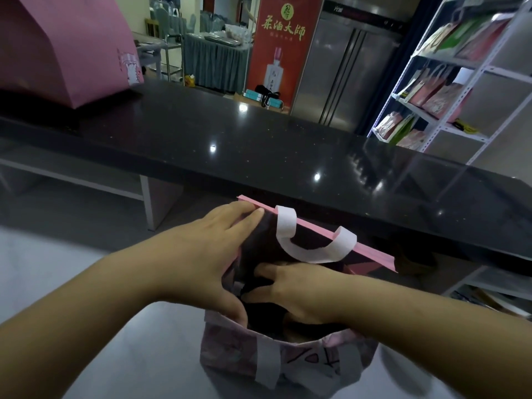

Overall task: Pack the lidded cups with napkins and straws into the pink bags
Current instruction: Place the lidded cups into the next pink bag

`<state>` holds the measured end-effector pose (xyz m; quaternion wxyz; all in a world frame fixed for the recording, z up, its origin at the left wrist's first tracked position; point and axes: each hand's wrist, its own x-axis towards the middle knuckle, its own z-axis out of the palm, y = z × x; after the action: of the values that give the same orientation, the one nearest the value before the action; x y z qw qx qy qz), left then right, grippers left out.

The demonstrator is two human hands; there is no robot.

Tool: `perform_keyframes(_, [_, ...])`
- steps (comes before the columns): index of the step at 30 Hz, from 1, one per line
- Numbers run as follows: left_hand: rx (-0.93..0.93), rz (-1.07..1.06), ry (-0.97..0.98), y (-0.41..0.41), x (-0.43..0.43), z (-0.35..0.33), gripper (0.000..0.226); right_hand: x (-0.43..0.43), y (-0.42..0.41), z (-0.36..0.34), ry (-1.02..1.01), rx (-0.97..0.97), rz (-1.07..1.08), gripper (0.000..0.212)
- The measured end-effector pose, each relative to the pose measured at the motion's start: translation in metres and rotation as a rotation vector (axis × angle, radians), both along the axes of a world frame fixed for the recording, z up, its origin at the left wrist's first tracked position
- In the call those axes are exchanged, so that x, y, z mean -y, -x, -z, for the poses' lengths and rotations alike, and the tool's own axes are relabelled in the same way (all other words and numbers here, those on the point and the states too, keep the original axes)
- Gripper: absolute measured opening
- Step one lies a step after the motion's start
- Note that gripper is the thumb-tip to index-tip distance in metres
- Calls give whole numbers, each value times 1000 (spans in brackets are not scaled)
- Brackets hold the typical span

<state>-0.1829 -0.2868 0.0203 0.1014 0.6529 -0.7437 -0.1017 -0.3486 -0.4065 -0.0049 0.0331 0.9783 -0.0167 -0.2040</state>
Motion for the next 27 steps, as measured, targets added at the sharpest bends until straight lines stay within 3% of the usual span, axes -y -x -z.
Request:
perform_keyframes(6, [-30,-7,68,-5,0,-5,123,1,9,-19,-92,23,130,70])
perform_keyframes(11, [-98,-35,165,-7,3,-17,93,-9,29,-70,-141,225,244,44])
perform_keyframes(17, [-9,-32,273,4,2,-34,58,-29,79,-120,-159,542,370,29])
perform_keyframes(22, [-17,78,420,42,-1,-62,57,-37,132,-124,-98,691,473,27])
perform_keyframes(27, [-4,227,440,111,7,-78,54,-31,197,-105,-108,723,634,30])
